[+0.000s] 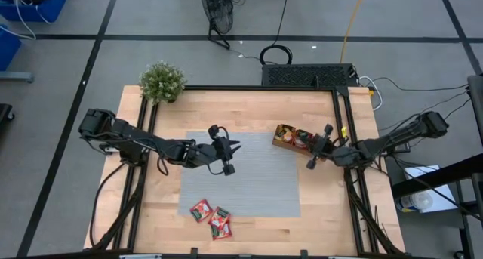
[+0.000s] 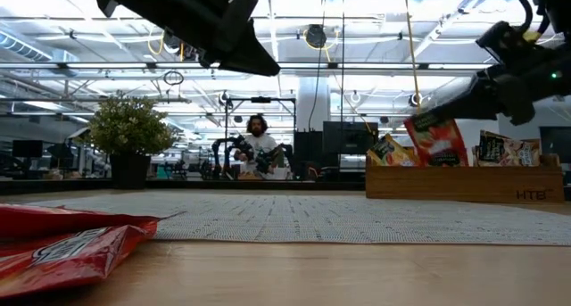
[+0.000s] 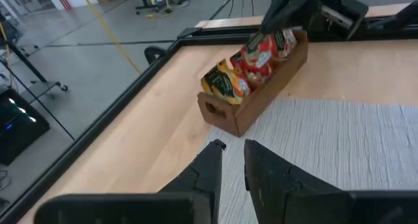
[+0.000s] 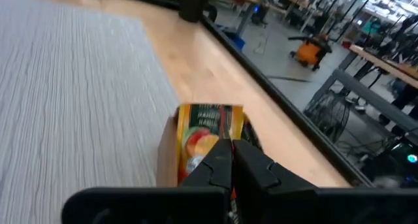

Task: Pick & Place Tea
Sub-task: Put the red tea bag into the middle section of the wooden organizer

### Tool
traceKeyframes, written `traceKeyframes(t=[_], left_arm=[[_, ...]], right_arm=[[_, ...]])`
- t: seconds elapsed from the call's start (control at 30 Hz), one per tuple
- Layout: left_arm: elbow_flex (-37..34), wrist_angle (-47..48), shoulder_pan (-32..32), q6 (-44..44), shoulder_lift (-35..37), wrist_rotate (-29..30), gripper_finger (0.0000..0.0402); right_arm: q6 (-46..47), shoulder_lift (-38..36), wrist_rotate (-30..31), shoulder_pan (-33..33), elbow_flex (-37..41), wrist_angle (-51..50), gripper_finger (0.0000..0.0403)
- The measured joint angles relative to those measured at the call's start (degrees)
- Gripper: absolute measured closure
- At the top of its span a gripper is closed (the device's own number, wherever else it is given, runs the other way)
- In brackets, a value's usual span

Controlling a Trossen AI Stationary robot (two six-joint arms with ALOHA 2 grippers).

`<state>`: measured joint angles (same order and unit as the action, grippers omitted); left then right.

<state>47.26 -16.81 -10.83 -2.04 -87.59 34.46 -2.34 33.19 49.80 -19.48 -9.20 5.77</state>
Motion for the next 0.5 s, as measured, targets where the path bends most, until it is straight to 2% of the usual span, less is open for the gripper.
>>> traceKeyframes(t=[0.27, 0.5], left_arm=[[0.0, 0.0, 0.0, -1.3, 0.0, 0.0, 0.033], [0.0, -0.2, 0.0, -1.4, 0.0, 0.0, 0.033]], right_arm=[[8.5, 0.4, 0.0, -0.1, 0.0, -9.3, 0.0403], [10.5, 0.9, 0.0, -0.1, 1.3, -10.2, 0.0403]])
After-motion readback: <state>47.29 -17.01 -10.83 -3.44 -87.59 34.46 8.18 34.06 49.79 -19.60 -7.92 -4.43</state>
